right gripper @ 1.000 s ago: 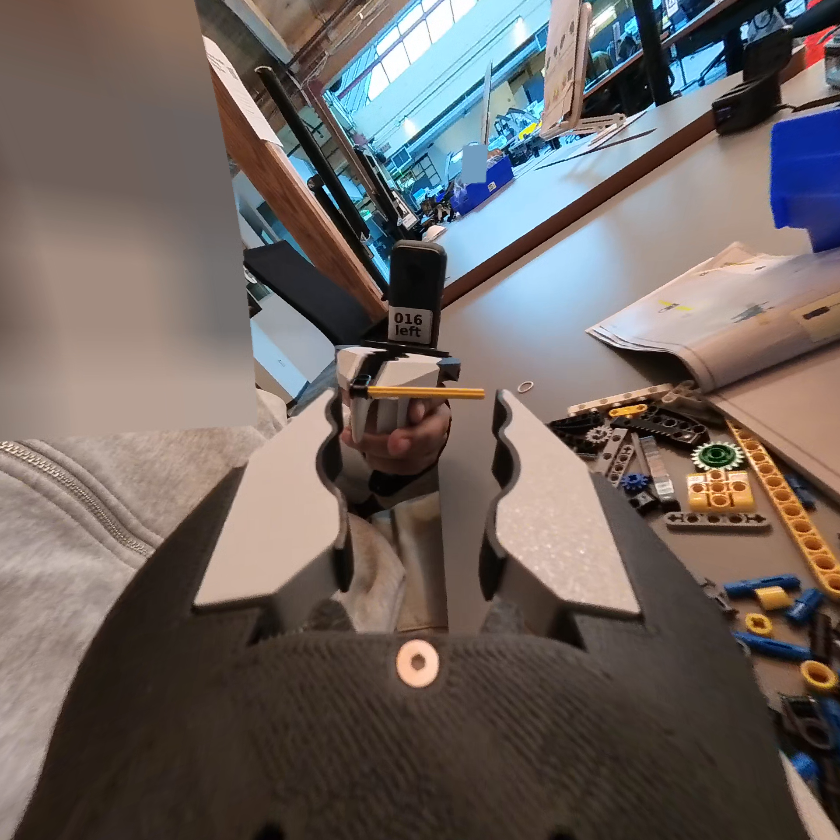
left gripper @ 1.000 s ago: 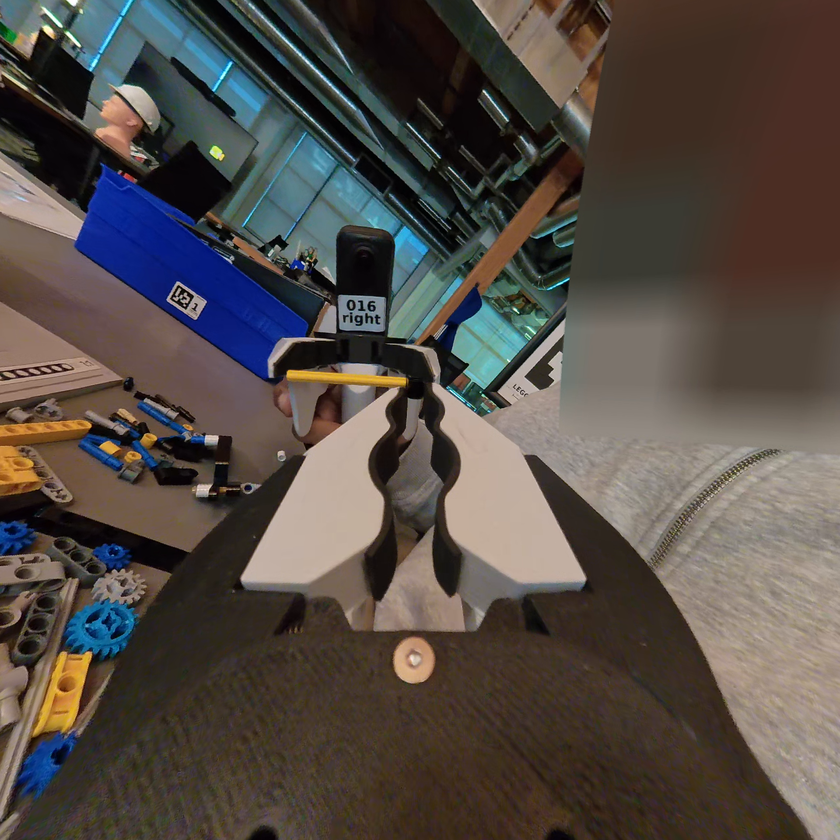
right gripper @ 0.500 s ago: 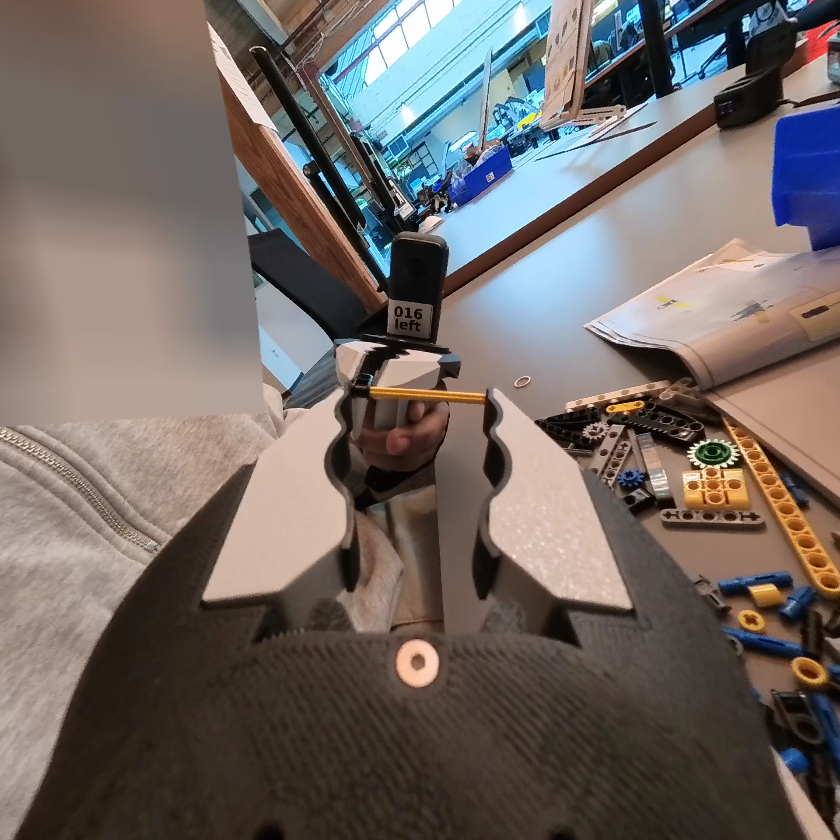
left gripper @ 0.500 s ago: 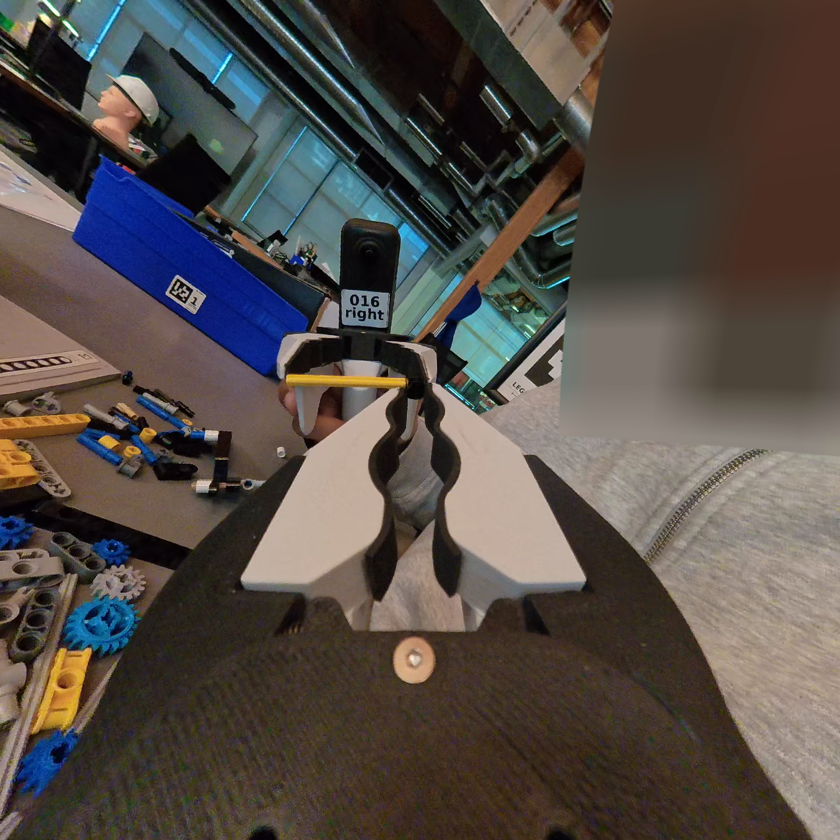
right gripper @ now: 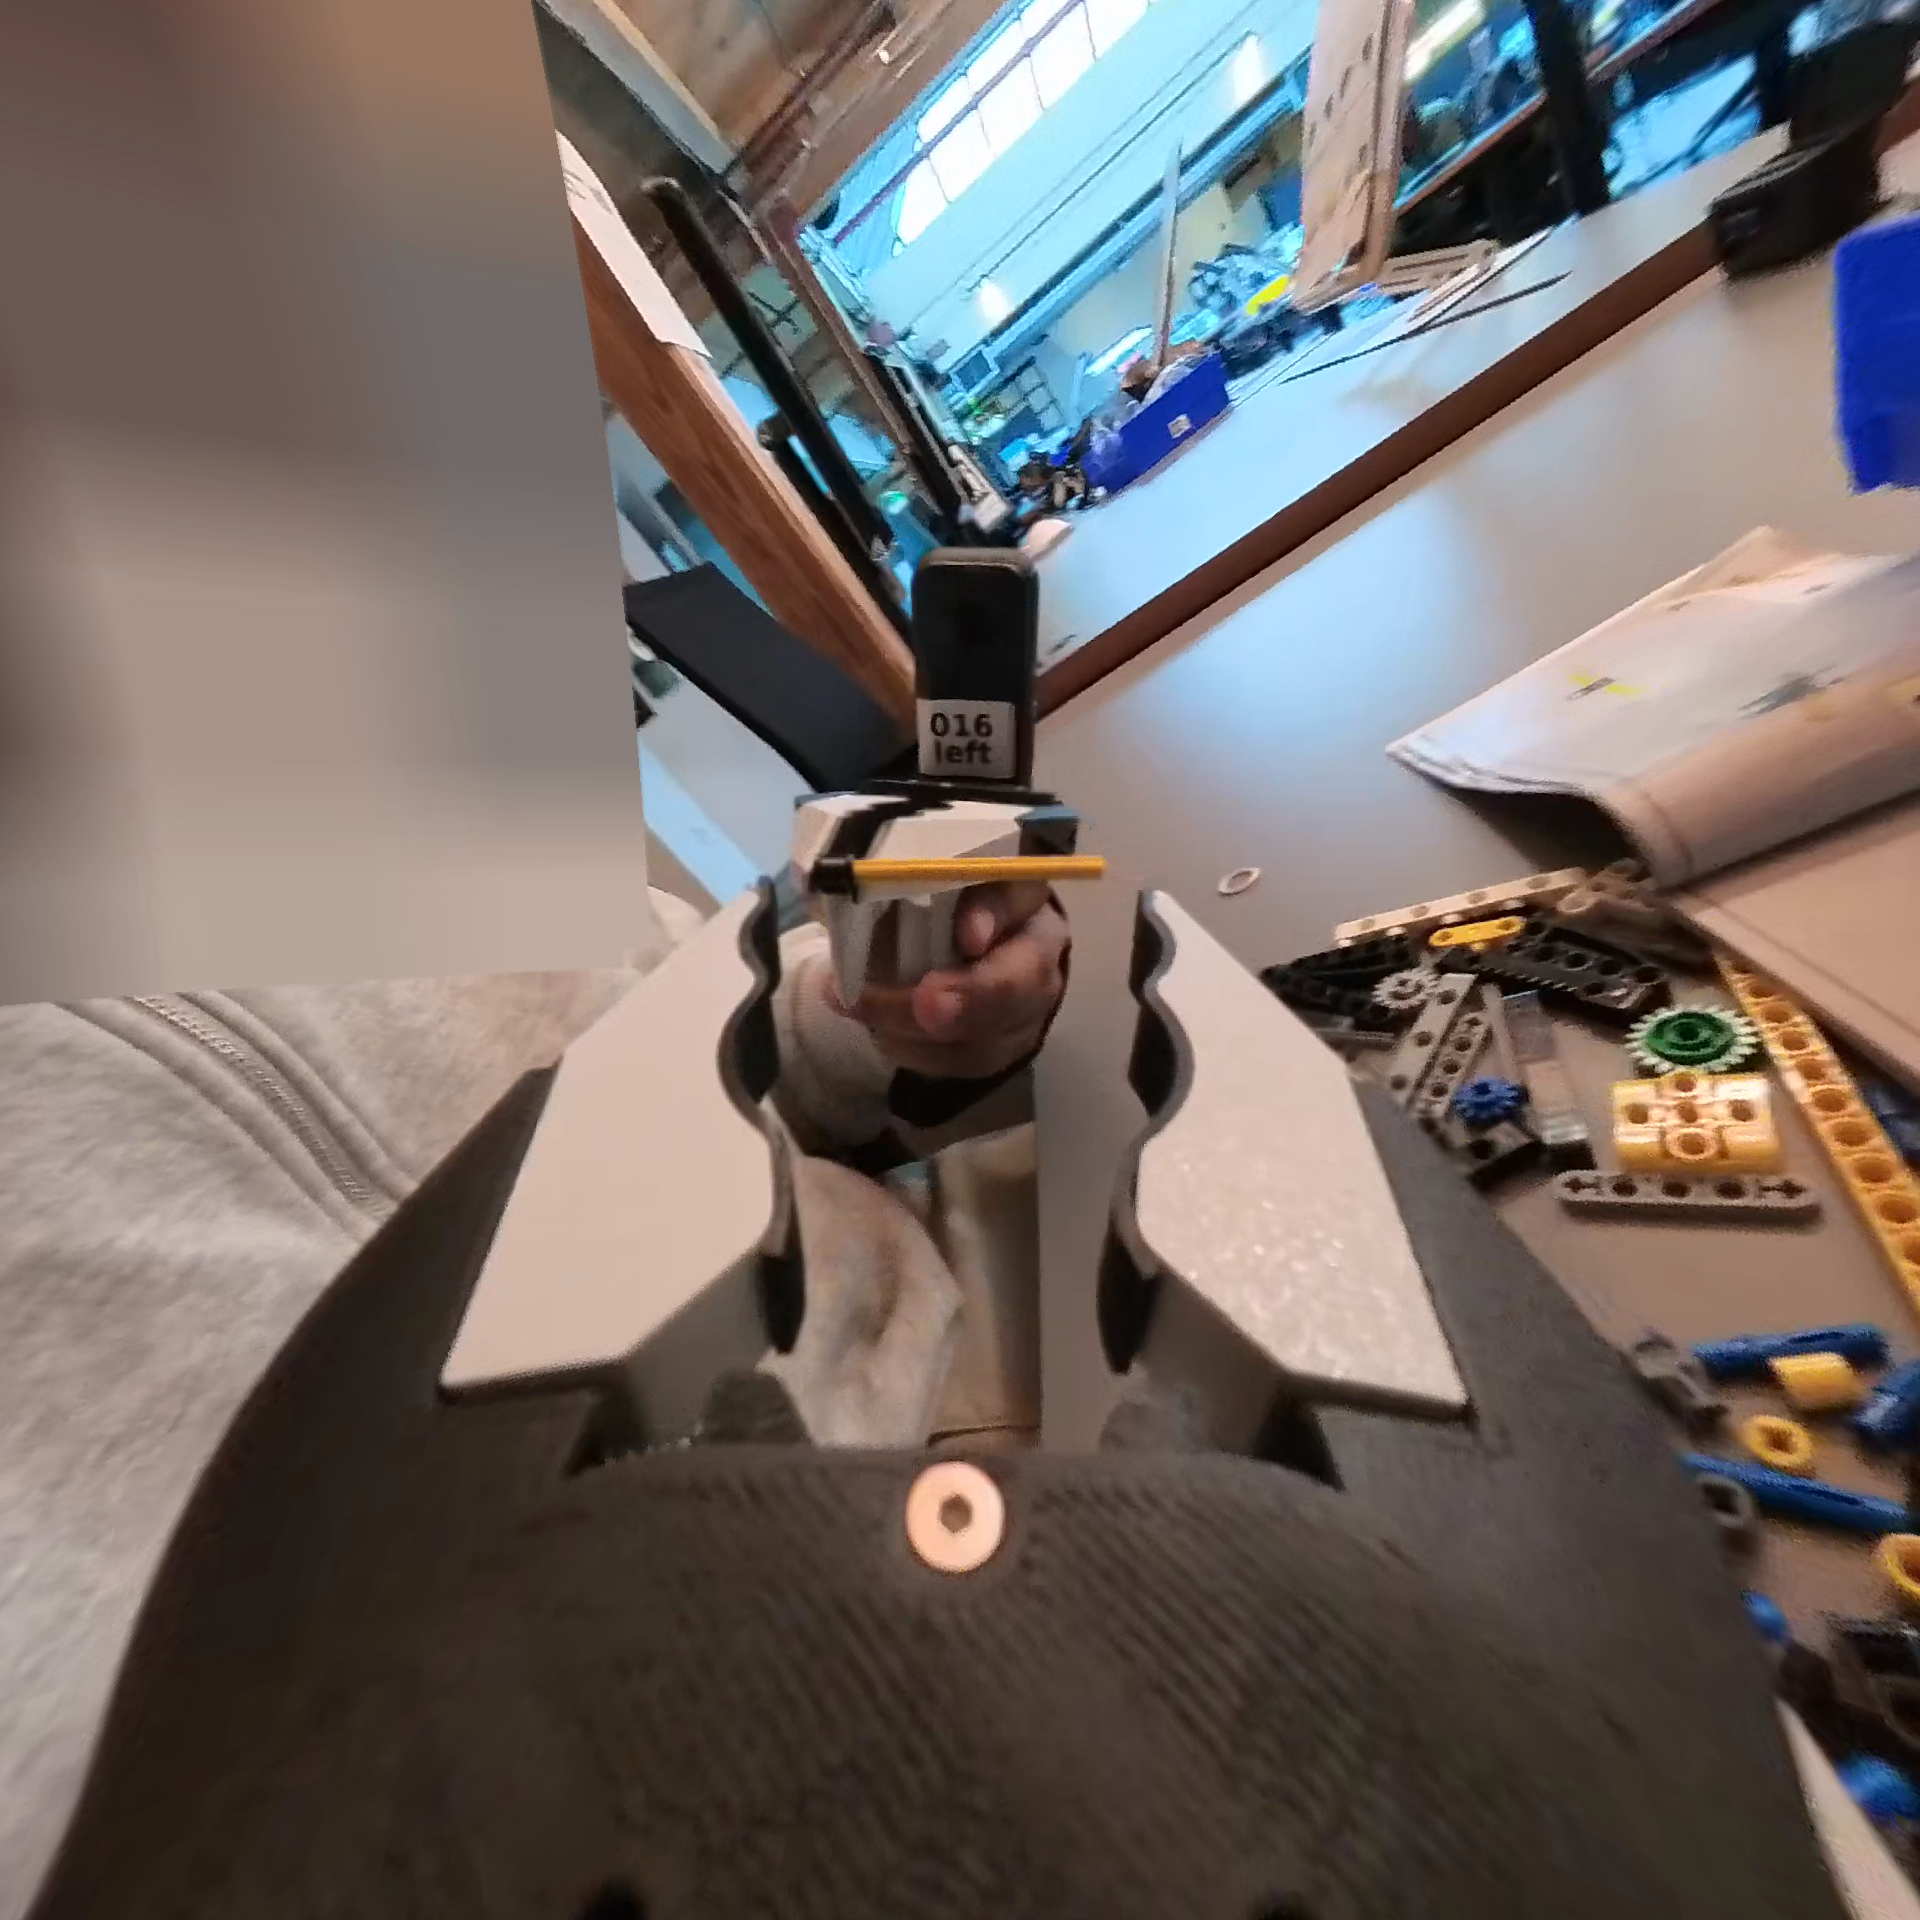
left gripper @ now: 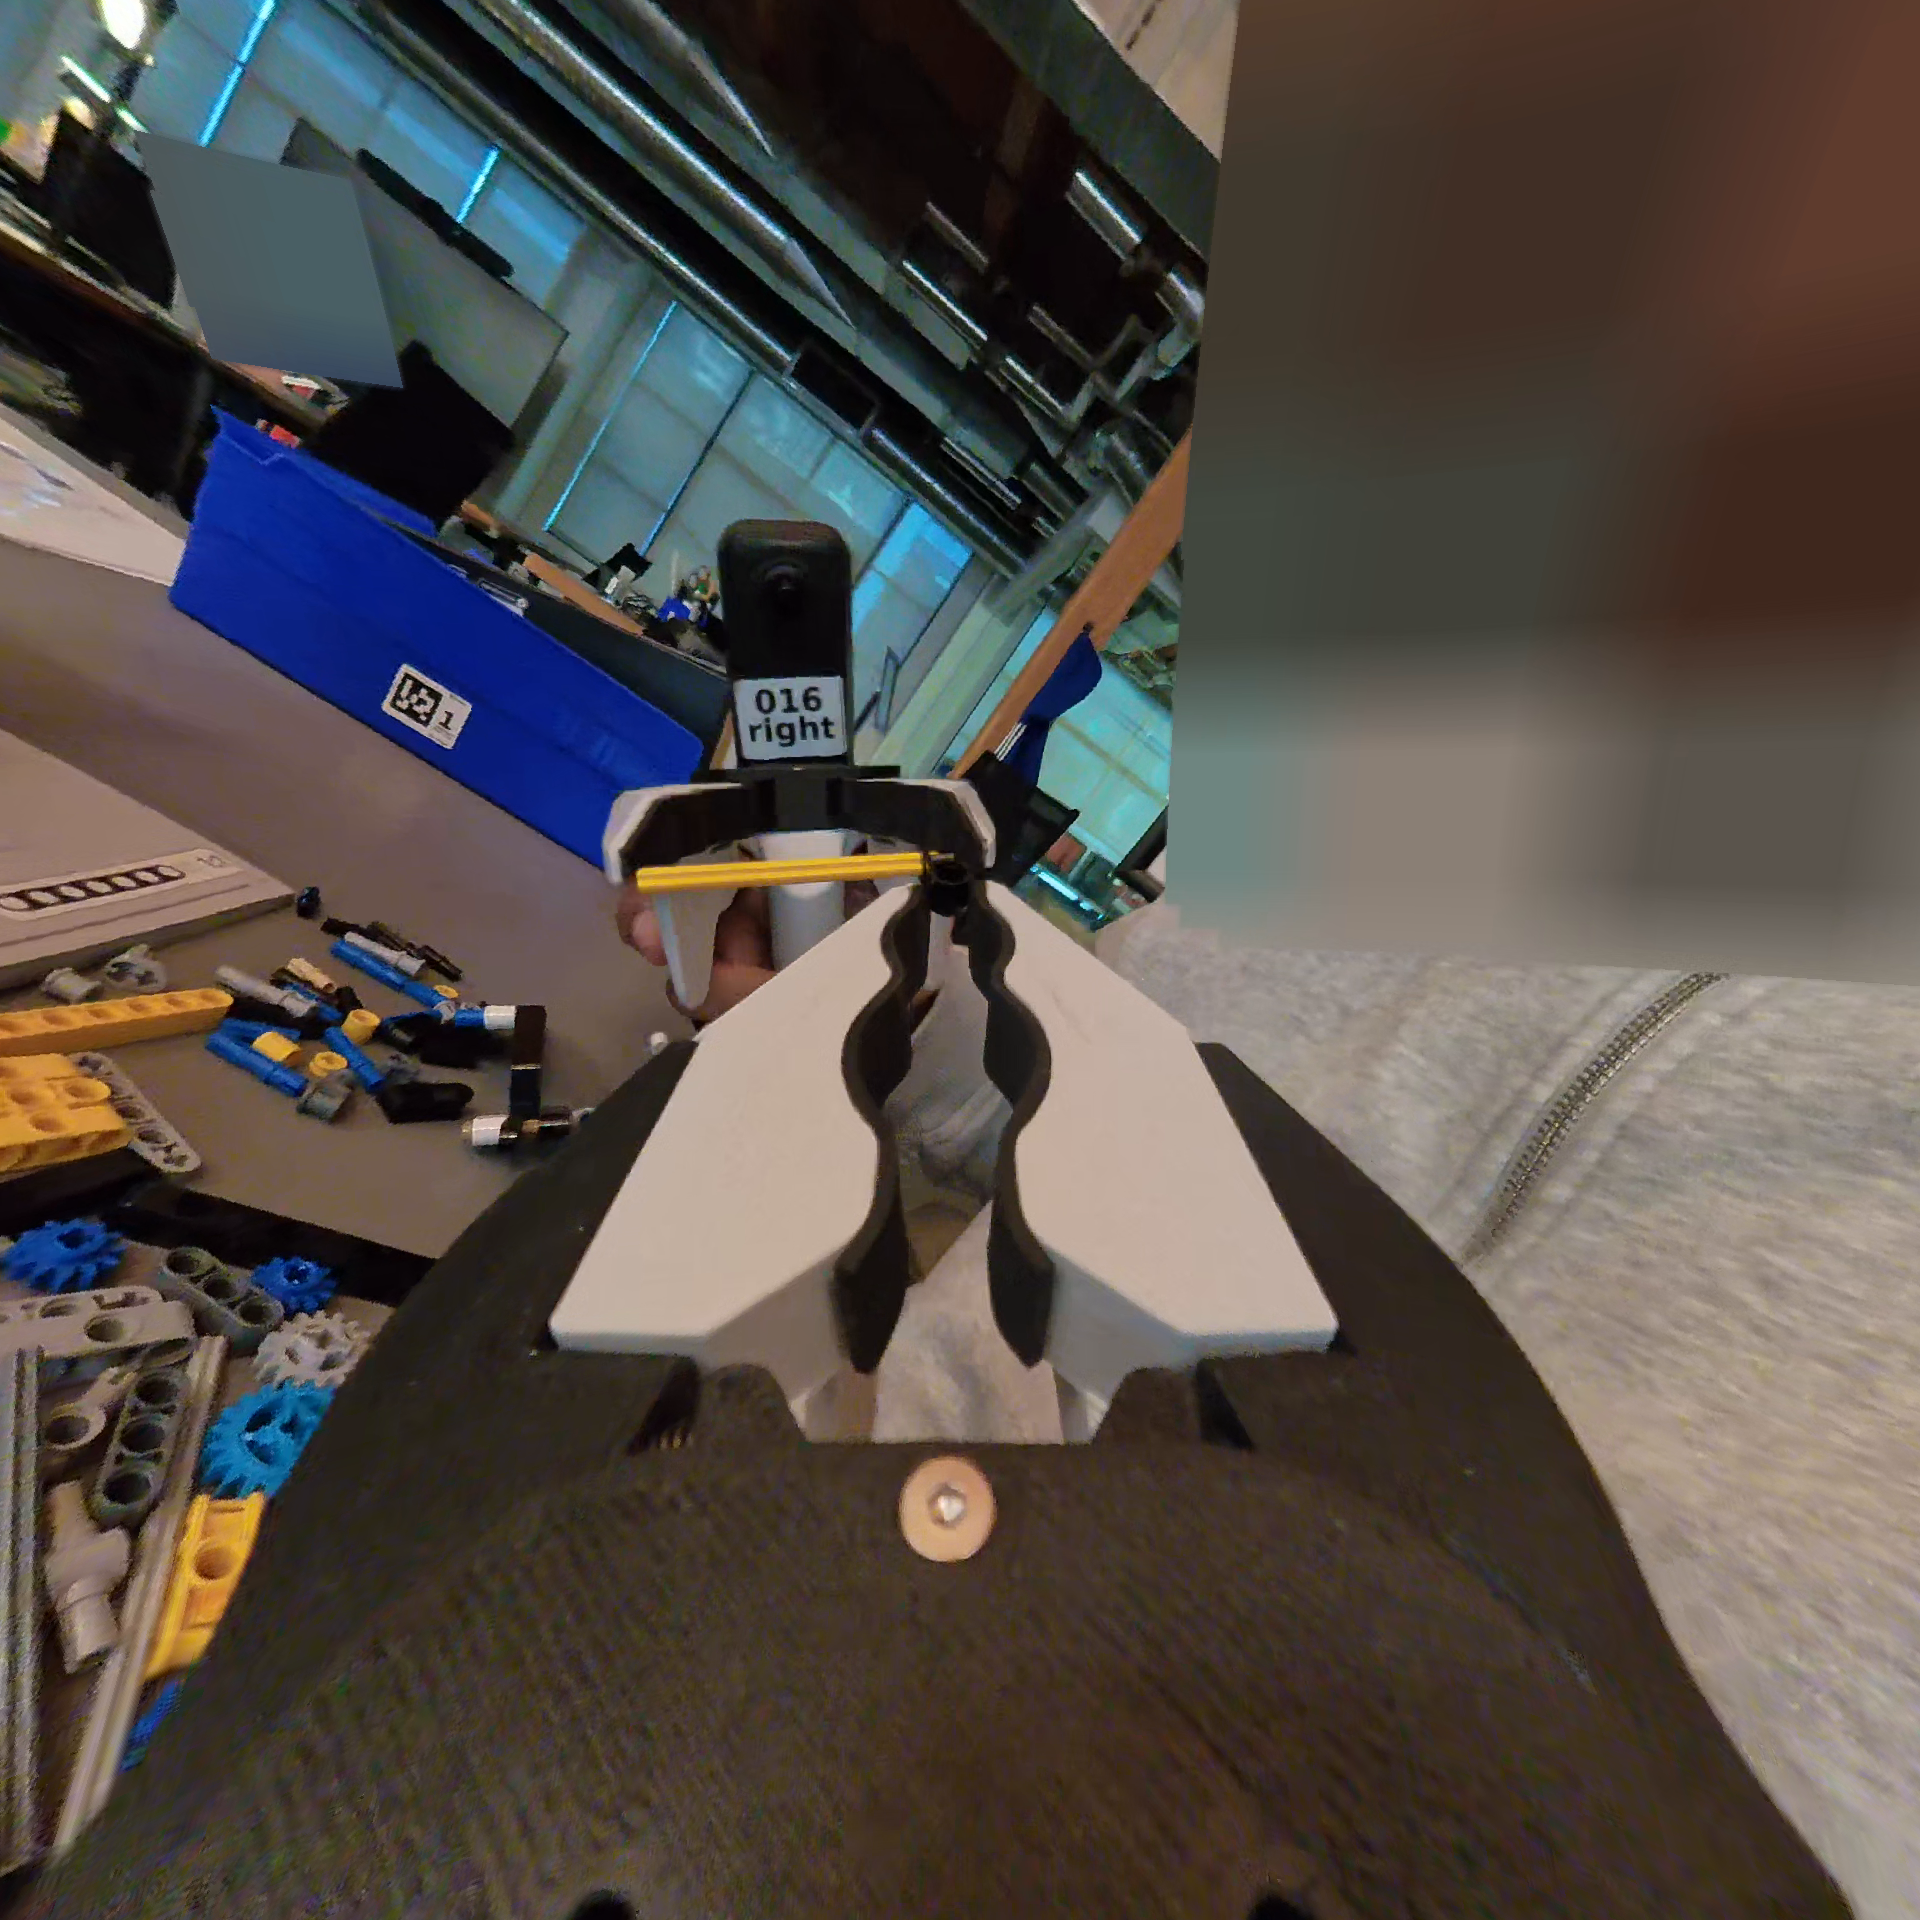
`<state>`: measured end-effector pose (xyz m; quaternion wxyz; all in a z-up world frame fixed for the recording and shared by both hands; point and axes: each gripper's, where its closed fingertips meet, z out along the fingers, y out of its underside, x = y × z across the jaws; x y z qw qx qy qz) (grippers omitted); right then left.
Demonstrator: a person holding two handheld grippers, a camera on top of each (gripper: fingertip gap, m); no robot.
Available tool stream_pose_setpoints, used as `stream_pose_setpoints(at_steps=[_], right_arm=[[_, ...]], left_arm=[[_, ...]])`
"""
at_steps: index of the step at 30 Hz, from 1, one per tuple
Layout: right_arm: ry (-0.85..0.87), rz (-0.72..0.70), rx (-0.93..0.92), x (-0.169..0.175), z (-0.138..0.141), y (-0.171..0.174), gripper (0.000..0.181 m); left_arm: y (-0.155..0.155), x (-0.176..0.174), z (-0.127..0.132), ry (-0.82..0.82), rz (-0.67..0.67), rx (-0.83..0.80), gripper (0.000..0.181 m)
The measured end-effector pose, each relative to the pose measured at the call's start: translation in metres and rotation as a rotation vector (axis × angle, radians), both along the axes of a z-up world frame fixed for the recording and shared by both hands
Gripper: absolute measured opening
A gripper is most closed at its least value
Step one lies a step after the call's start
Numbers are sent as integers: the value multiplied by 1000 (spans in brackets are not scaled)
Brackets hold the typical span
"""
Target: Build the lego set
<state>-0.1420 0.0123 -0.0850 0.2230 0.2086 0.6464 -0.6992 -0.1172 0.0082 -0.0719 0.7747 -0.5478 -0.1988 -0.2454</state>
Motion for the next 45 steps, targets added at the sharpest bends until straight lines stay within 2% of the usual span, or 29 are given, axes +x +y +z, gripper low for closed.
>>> stream_pose_setpoints(at_steps=[6, 14, 23, 27, 39, 45], right_arm=[[-19, 60, 5, 9, -5, -5, 69], [21, 128, -63, 18, 3, 3, 64], [177, 82, -2, 18, -3, 3, 69], [267, 65, 38, 21, -8, 1, 69], [131, 111, -32, 23, -6, -1, 63], [137, 117, -25, 25, -6, -3, 59]], left_arm=[[10, 8, -13, 190, 60, -156, 4], [16, 16, -19, 277, 55, -213, 5], [14, 18, -18, 252, 21, -185, 5], [13, 23, -15, 174, -63, -127, 5], [11, 25, -12, 159, -84, -93, 4], [10, 26, -10, 149, -101, -77, 4]])
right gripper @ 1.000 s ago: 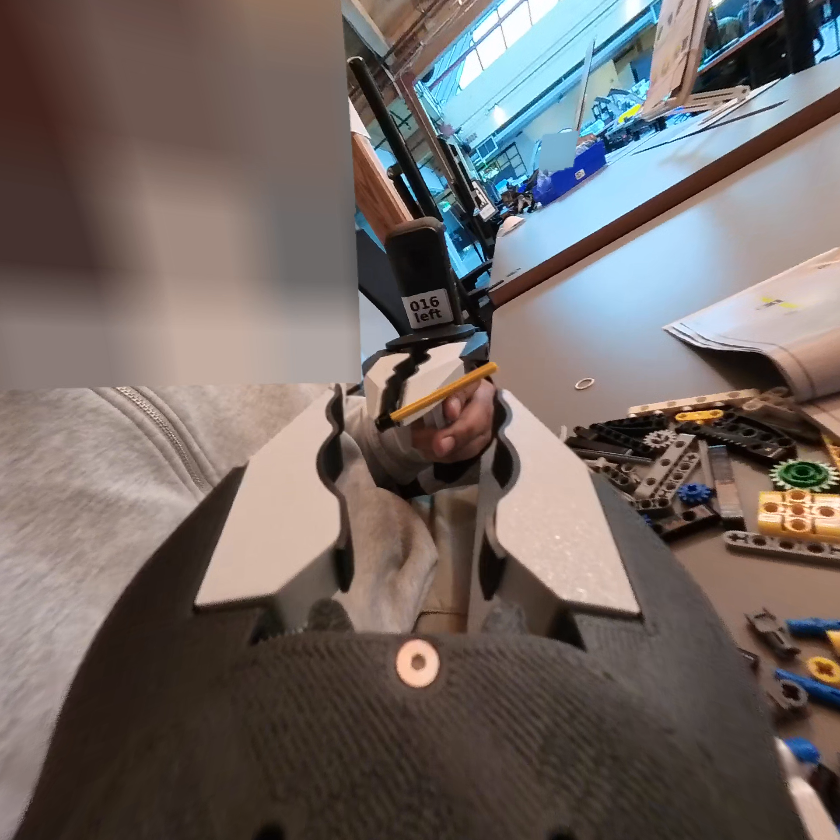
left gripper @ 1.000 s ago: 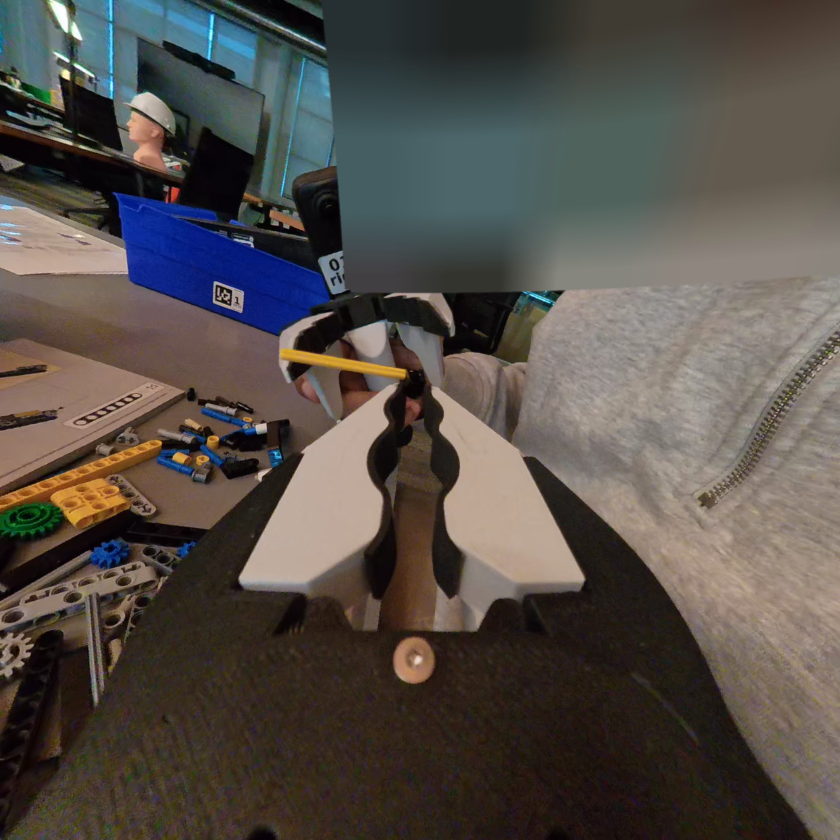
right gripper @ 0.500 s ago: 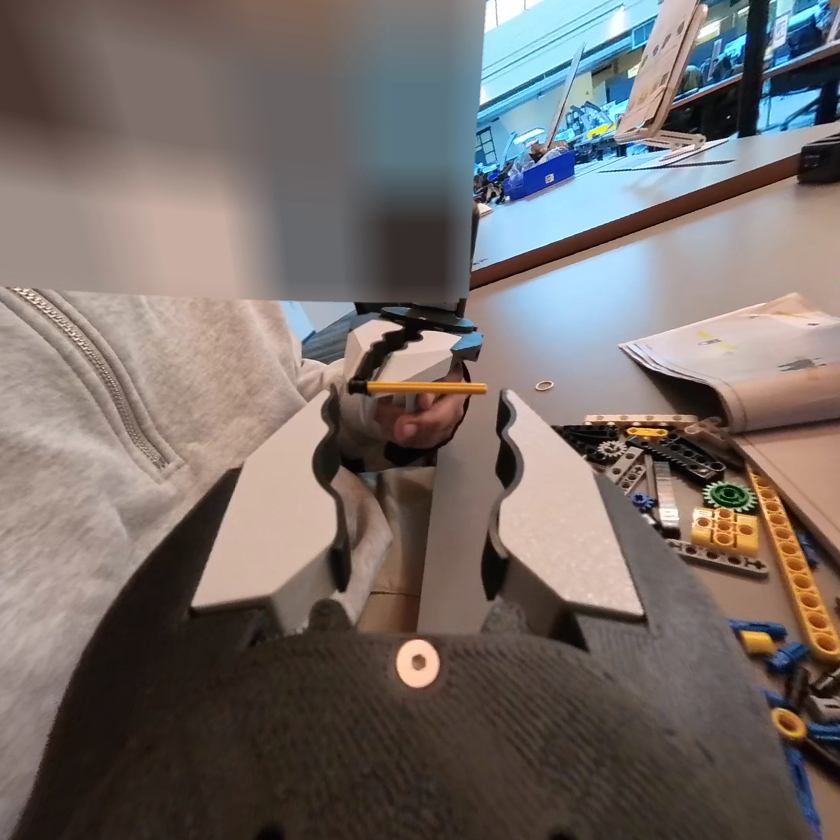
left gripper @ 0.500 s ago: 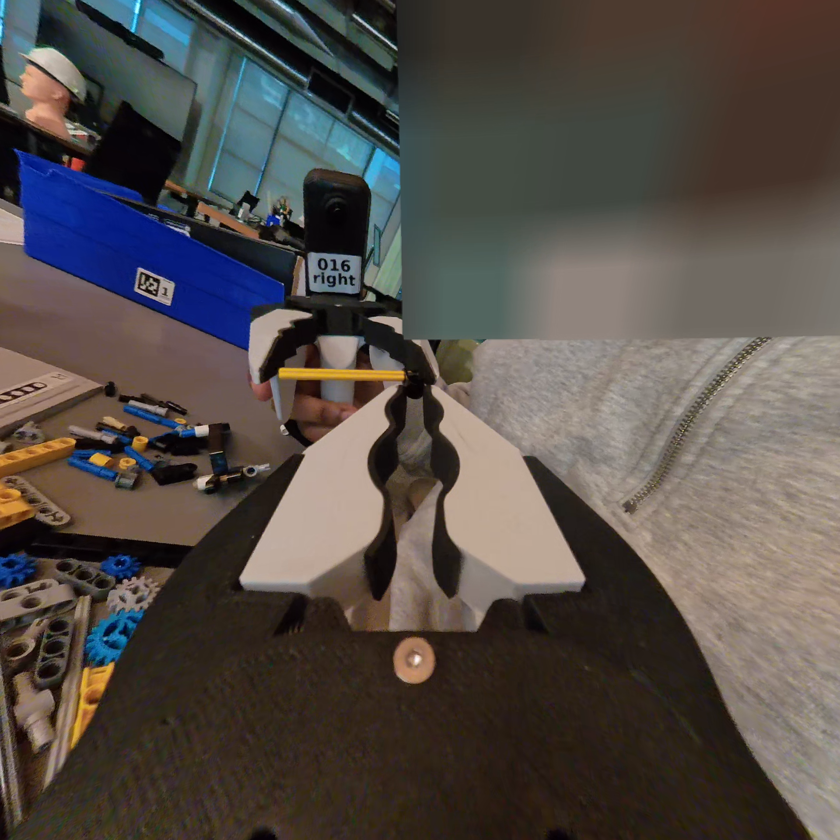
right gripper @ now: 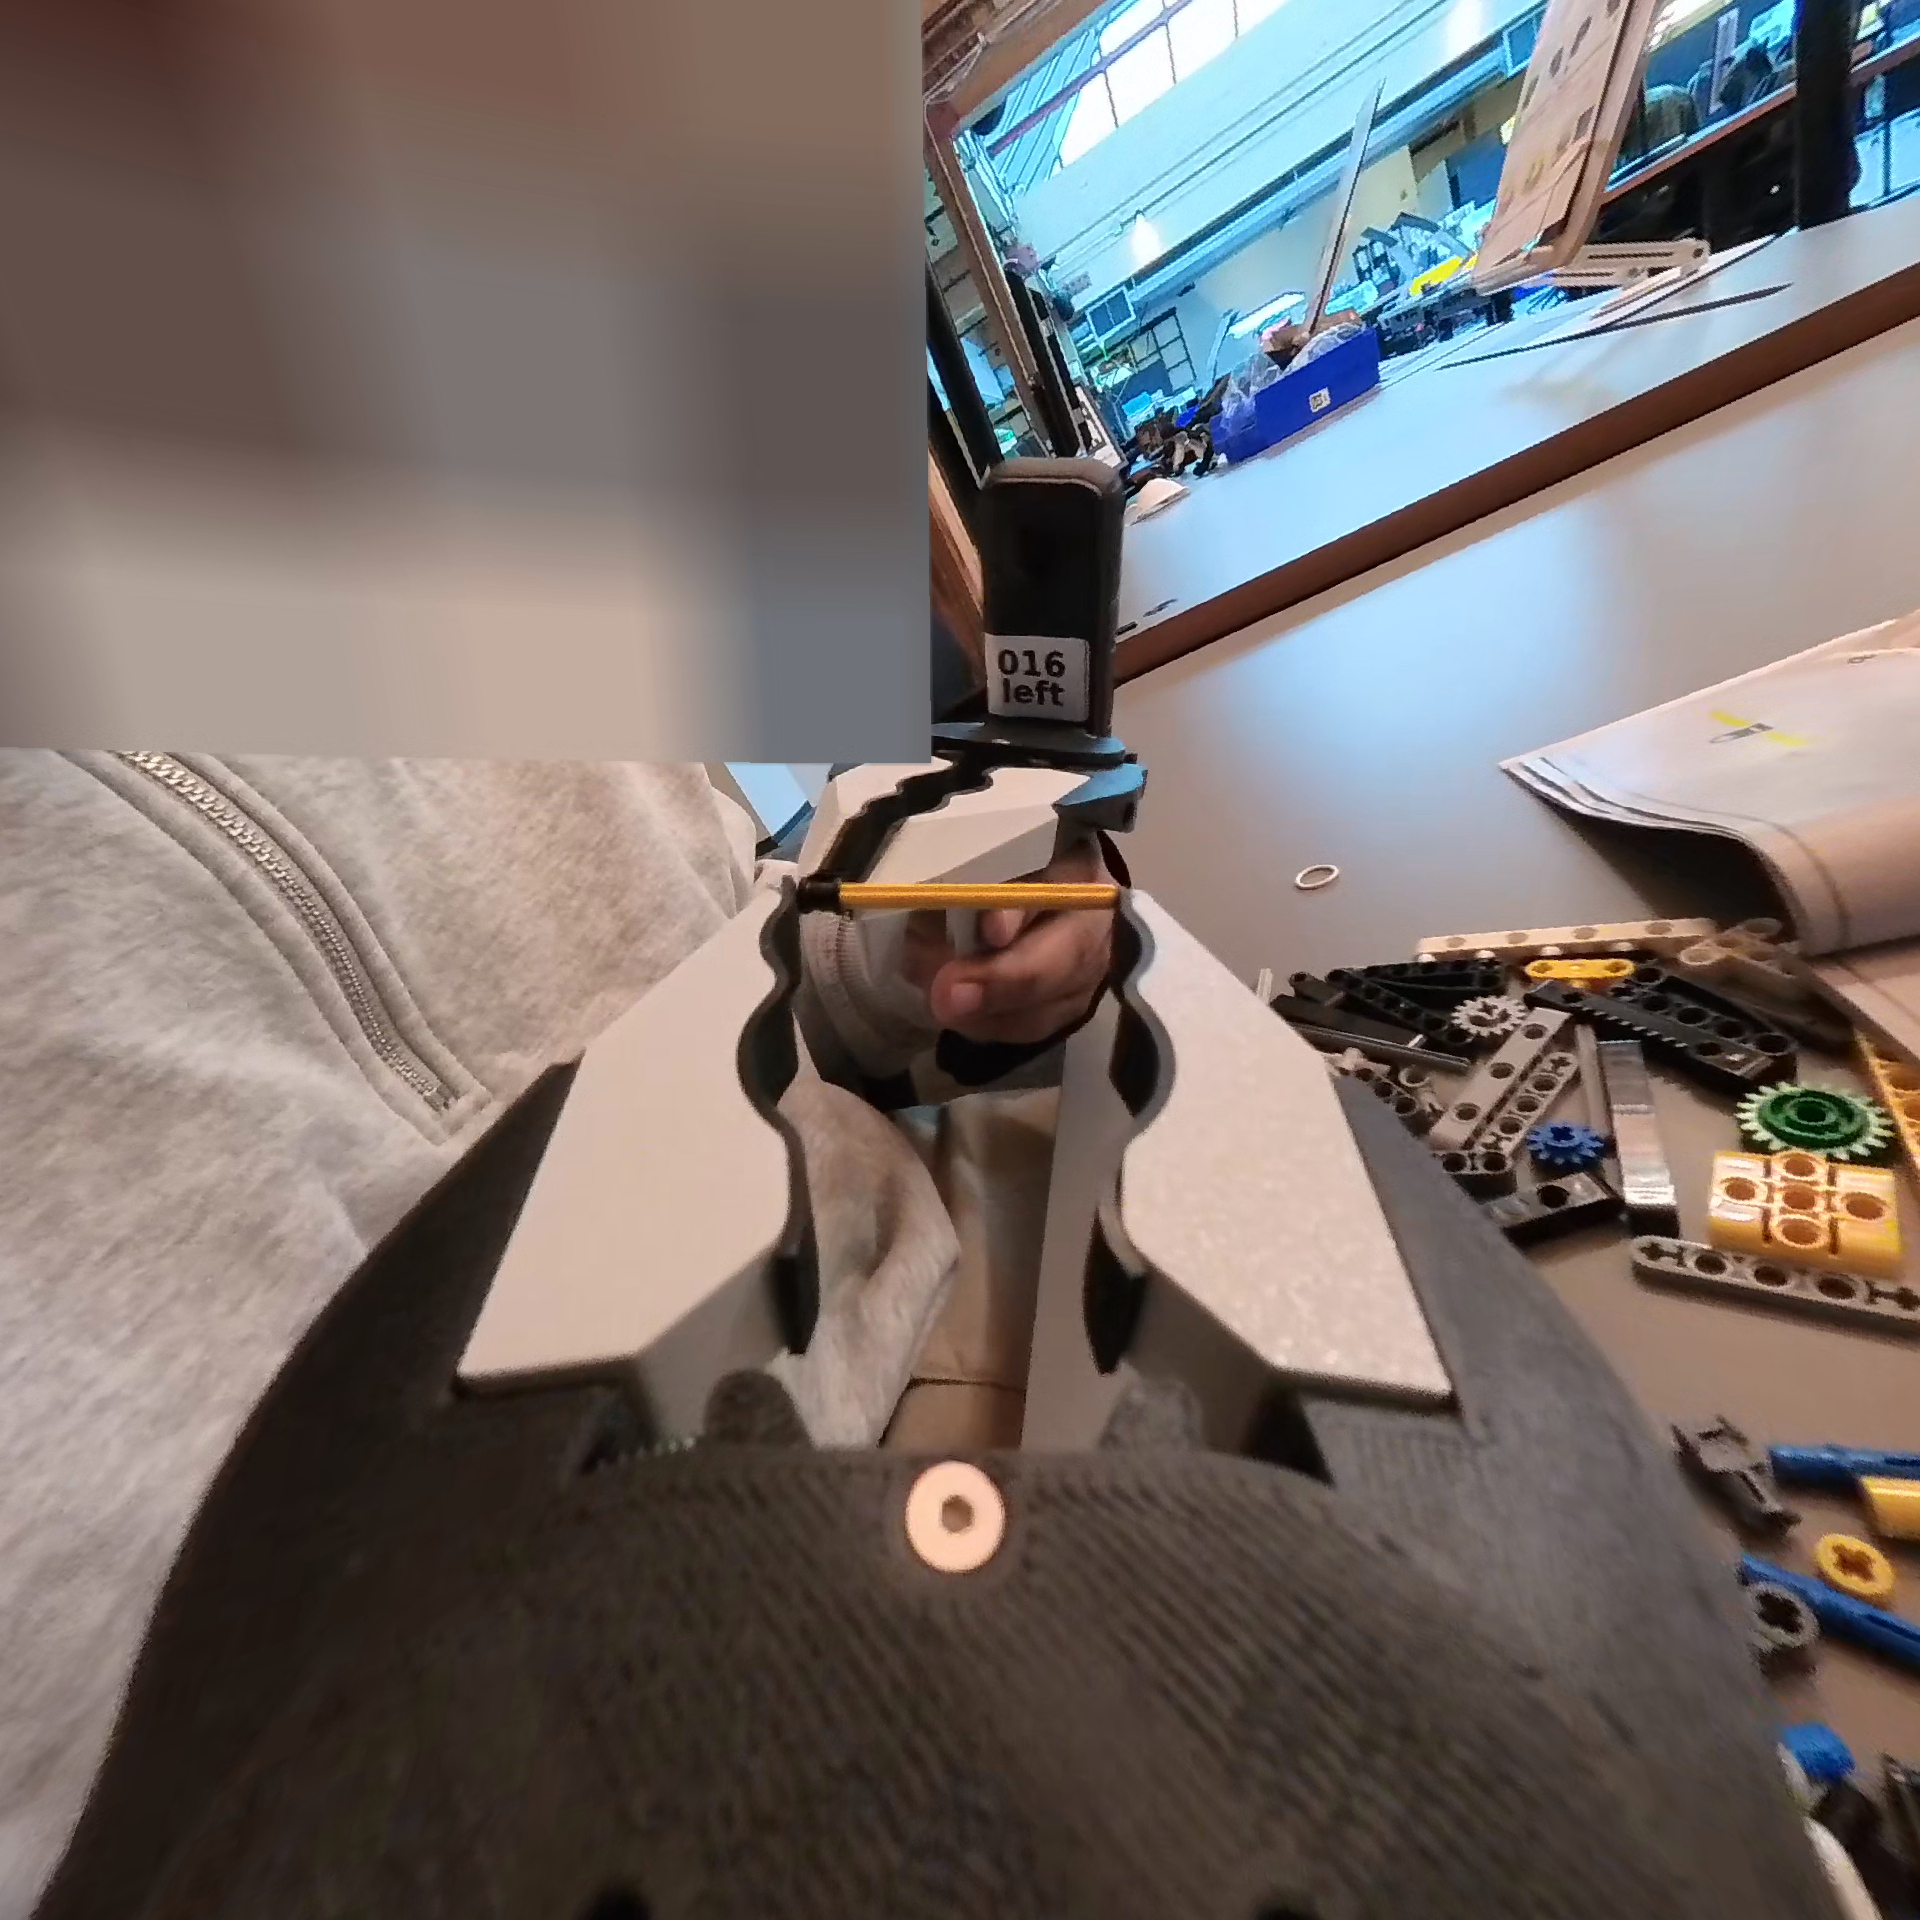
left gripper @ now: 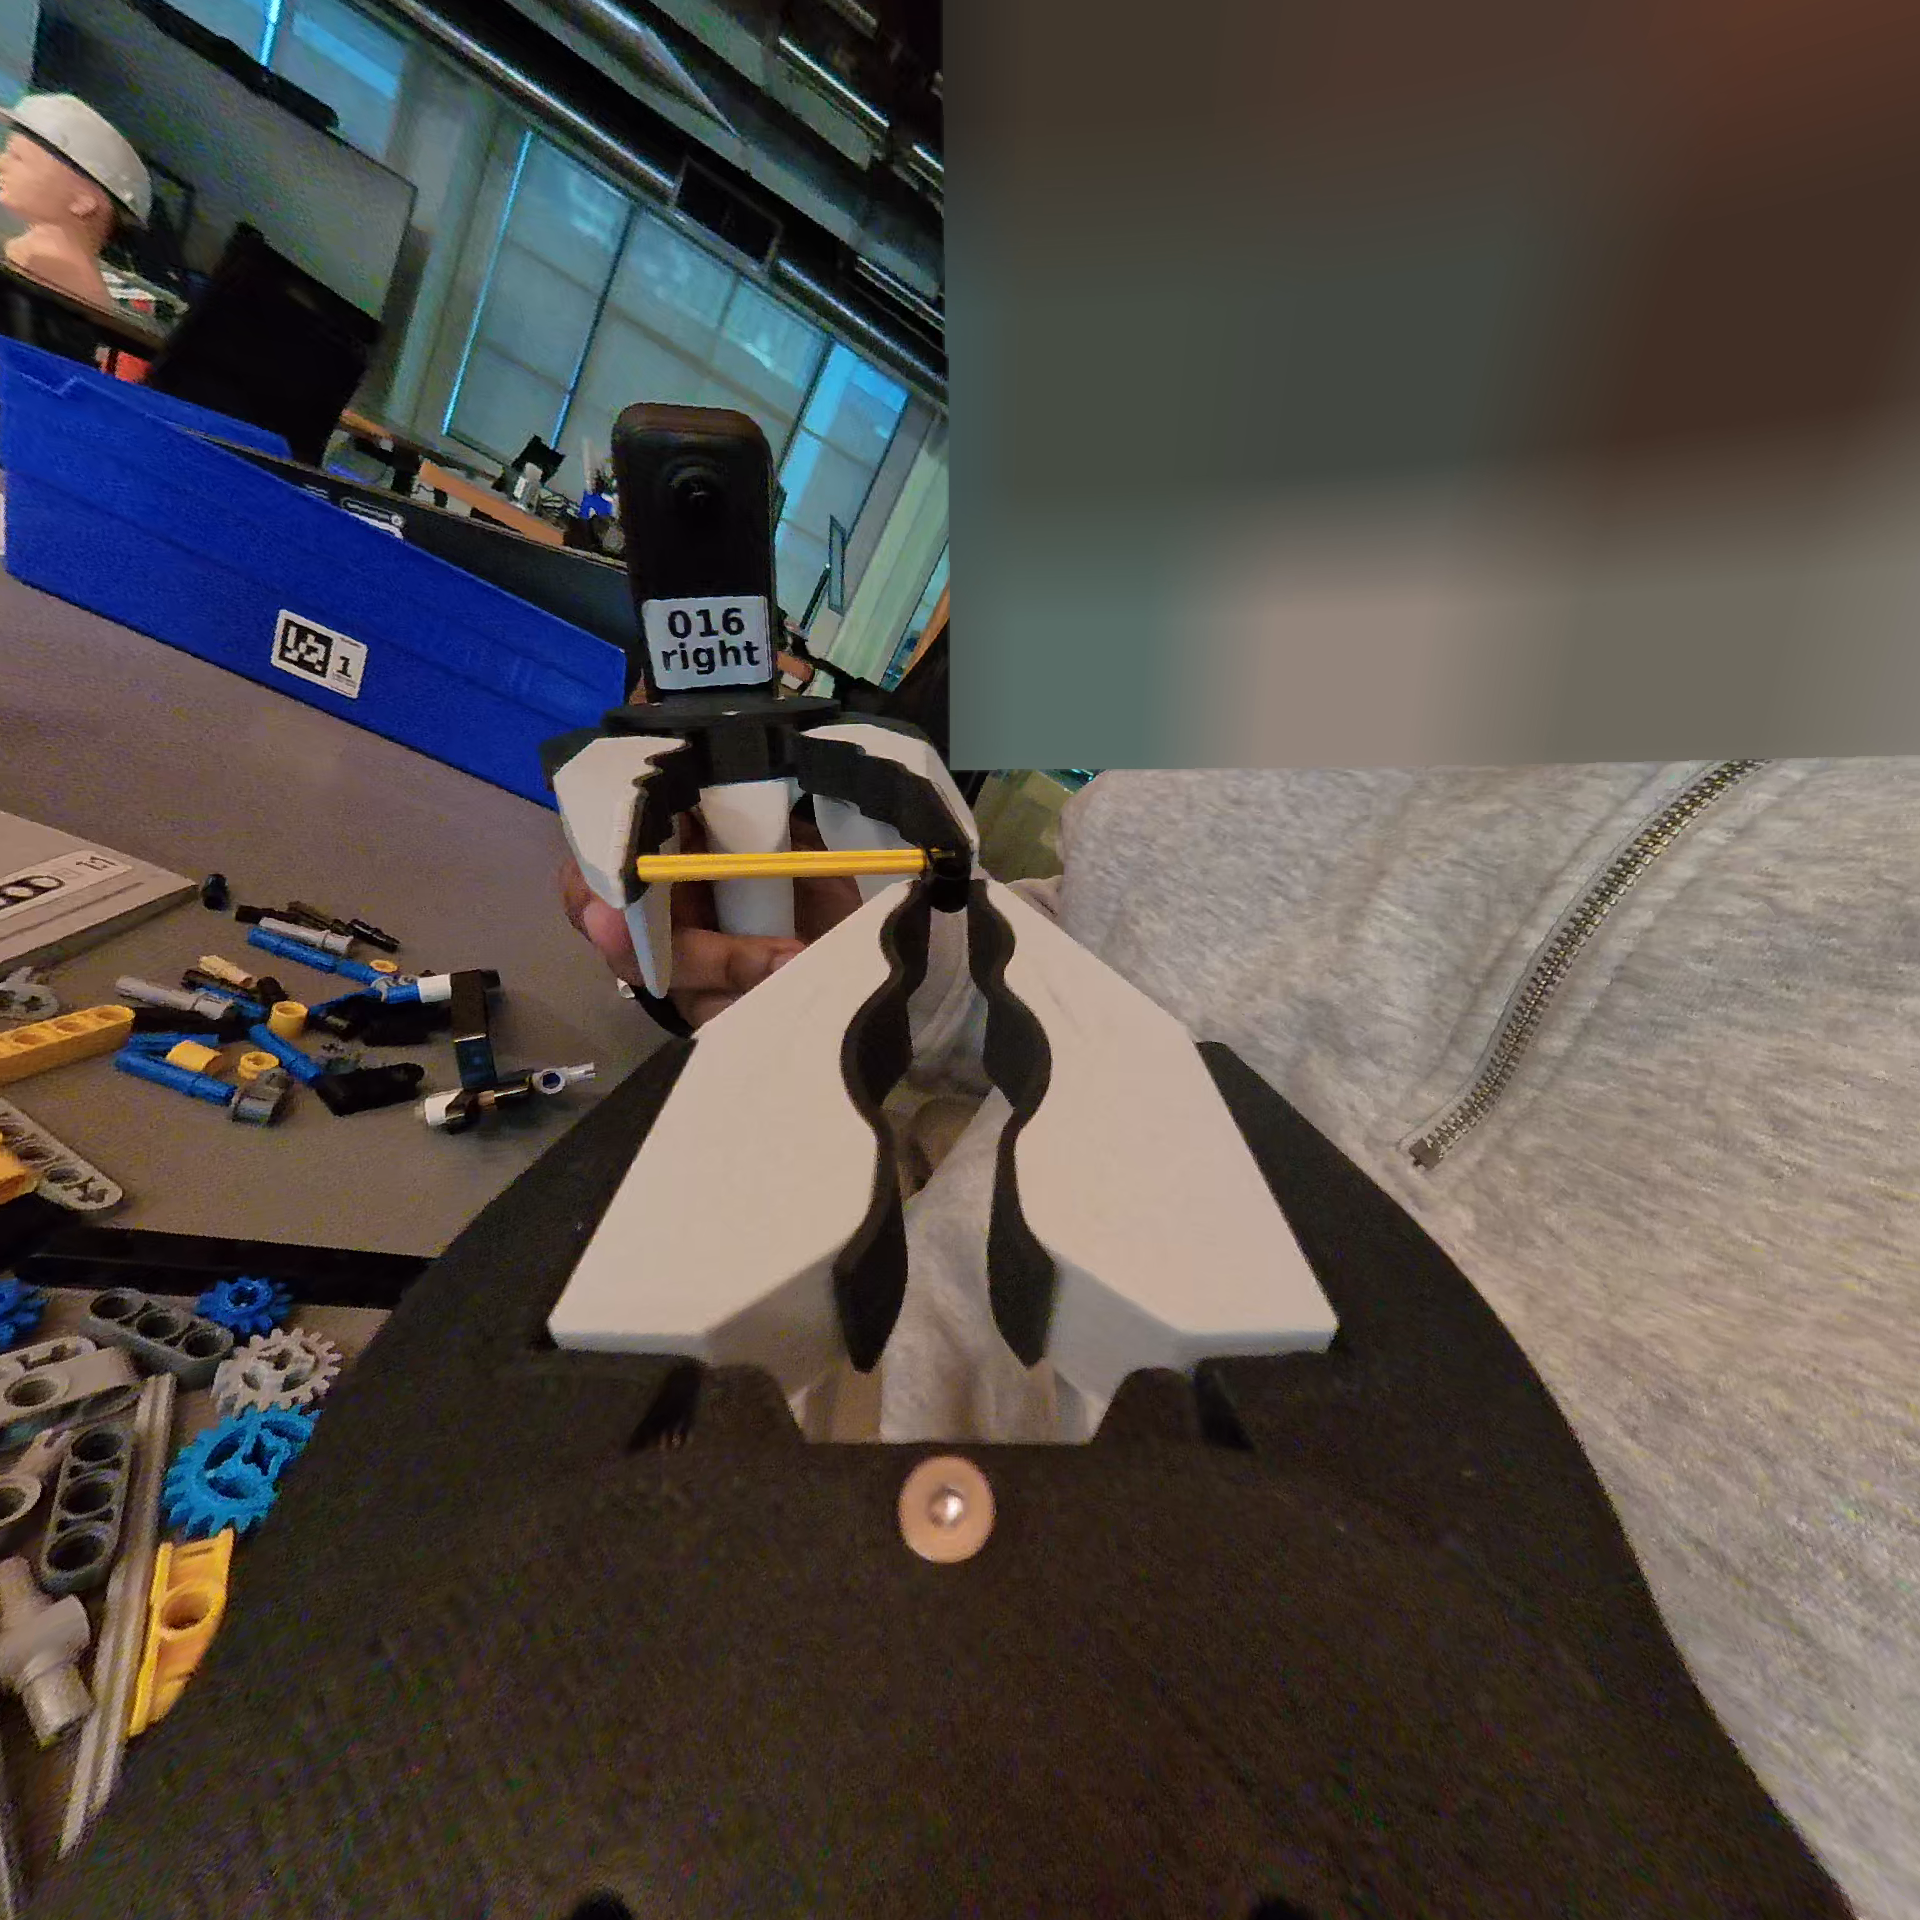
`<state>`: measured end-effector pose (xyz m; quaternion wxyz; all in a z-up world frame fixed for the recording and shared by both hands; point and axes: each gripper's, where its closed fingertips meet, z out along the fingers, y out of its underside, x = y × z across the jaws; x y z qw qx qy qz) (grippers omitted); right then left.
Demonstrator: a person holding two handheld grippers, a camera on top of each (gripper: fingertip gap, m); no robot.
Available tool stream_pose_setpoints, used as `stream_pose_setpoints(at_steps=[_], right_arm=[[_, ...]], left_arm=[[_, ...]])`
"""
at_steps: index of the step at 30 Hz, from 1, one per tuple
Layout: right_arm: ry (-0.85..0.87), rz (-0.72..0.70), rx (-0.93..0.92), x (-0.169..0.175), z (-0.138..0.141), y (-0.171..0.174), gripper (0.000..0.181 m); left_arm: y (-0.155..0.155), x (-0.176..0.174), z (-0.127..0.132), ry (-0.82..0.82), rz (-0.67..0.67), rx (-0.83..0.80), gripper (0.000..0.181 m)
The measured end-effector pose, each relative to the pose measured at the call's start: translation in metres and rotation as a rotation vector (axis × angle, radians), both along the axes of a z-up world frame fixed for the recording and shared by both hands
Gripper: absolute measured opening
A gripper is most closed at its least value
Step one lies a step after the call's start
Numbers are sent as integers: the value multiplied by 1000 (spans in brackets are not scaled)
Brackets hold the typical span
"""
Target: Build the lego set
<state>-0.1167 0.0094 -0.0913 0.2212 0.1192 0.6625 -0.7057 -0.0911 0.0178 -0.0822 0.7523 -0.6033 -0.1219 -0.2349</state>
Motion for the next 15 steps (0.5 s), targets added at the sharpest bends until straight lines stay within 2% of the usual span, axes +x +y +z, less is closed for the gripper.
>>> stream_pose_setpoints(at_steps=[15], right_arm=[[70, -95, -2, 7, 10, -2, 60]], left_arm=[[-1, 8, 7, -7, -40, 53, 4]])
